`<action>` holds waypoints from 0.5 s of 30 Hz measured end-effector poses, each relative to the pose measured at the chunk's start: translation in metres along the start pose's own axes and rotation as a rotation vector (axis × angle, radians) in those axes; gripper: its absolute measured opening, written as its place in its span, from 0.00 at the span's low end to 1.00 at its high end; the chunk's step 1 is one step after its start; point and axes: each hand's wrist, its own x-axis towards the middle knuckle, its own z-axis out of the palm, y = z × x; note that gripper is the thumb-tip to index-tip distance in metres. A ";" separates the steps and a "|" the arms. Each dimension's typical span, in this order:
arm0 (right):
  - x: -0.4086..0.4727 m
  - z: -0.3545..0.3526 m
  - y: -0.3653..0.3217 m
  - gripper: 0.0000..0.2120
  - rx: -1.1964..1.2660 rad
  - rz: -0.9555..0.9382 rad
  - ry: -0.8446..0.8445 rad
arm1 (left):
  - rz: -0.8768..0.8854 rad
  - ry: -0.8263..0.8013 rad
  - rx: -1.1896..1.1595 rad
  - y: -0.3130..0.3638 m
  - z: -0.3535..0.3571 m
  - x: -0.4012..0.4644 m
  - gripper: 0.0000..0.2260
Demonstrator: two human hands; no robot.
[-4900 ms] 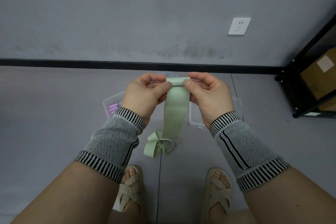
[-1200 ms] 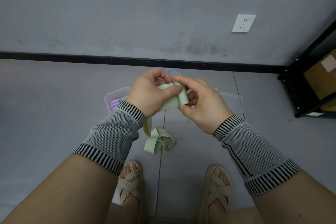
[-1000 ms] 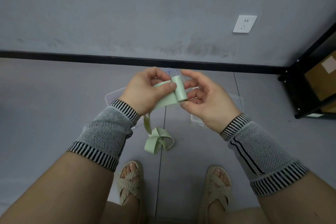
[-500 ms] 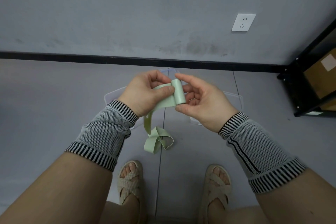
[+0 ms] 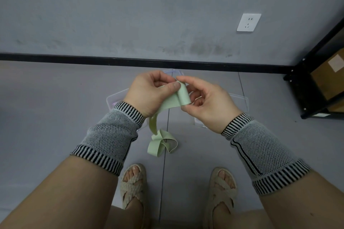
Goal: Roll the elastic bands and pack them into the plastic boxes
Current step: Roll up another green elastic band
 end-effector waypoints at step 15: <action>0.000 0.000 0.004 0.29 0.113 0.048 0.011 | 0.045 0.044 0.179 -0.003 -0.003 0.002 0.06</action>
